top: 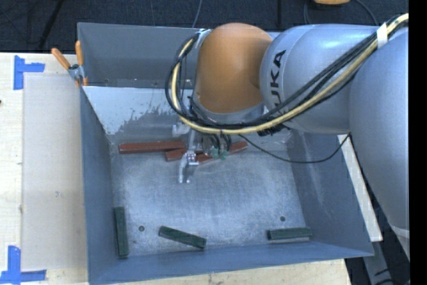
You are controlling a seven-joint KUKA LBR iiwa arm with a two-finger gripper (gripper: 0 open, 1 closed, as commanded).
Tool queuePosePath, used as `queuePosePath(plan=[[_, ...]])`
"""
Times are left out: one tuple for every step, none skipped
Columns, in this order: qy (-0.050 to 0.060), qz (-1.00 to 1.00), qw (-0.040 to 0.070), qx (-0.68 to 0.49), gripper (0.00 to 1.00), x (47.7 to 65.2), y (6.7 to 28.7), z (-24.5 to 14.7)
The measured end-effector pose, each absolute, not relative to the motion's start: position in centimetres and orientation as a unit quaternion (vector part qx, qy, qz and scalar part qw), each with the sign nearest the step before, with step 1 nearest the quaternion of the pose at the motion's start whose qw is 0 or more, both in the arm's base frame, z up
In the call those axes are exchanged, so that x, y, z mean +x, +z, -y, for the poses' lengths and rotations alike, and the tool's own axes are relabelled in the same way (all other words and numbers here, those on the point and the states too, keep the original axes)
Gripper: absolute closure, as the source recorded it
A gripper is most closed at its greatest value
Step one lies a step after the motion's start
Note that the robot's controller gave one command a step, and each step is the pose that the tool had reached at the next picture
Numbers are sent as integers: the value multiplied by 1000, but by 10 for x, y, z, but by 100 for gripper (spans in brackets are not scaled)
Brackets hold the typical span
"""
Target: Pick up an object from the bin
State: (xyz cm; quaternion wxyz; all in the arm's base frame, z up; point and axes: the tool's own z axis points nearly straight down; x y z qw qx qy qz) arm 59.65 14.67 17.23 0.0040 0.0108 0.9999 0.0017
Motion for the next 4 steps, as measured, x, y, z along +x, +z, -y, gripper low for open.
queuePosePath(plan=[[0,-1000,-3,-28,0,609,151,-94],[1,-1000,13,0,100,627,82,-111],[2,-1000,-2,-2,0,620,79,-114],[3,-1000,15,0,100,628,84,-113]])
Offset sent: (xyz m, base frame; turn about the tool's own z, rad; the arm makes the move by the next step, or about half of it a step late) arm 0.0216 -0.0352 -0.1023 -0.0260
